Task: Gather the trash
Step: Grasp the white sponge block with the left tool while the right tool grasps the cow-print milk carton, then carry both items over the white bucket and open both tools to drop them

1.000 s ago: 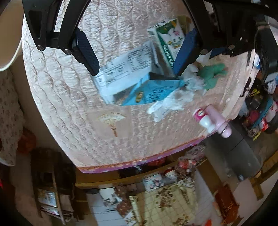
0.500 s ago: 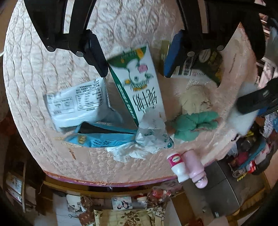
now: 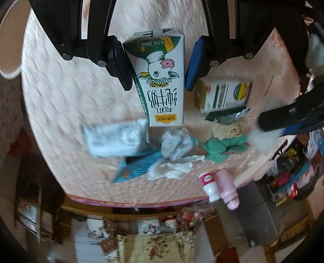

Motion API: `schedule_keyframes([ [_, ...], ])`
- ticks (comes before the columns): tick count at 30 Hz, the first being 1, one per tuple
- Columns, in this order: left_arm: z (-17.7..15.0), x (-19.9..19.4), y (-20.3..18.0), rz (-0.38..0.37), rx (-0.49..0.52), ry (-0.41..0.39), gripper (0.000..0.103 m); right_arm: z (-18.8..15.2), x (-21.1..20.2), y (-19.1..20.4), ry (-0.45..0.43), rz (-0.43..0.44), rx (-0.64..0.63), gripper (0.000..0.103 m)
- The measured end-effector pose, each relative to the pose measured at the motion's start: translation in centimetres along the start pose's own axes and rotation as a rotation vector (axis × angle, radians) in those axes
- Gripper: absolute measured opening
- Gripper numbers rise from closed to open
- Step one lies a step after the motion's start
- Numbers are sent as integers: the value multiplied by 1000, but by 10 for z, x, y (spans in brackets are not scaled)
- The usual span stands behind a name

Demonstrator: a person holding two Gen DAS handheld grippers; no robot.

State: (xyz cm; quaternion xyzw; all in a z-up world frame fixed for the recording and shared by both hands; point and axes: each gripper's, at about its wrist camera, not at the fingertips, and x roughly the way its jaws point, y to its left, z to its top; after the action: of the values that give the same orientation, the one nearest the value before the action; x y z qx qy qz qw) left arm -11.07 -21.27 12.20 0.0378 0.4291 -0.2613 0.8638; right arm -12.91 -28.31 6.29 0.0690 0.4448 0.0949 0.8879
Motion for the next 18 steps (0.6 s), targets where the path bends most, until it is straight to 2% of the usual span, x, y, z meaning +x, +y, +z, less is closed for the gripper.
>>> schedule_keyframes([
  [4,4,14,-35,-41,39,11,35,-26,-33,-27,-12,-23,66,52],
  [7,5,24,-59,-64,66,23,35,-43,-42,-45,35,-54,95,52],
  [11,5,36,-81,-74,95,43,35,-58,-36,-53,123,-95,74,52],
  [18,5,42,-94,-55,117,58,35,-56,-19,-66,91,-77,113,52],
])
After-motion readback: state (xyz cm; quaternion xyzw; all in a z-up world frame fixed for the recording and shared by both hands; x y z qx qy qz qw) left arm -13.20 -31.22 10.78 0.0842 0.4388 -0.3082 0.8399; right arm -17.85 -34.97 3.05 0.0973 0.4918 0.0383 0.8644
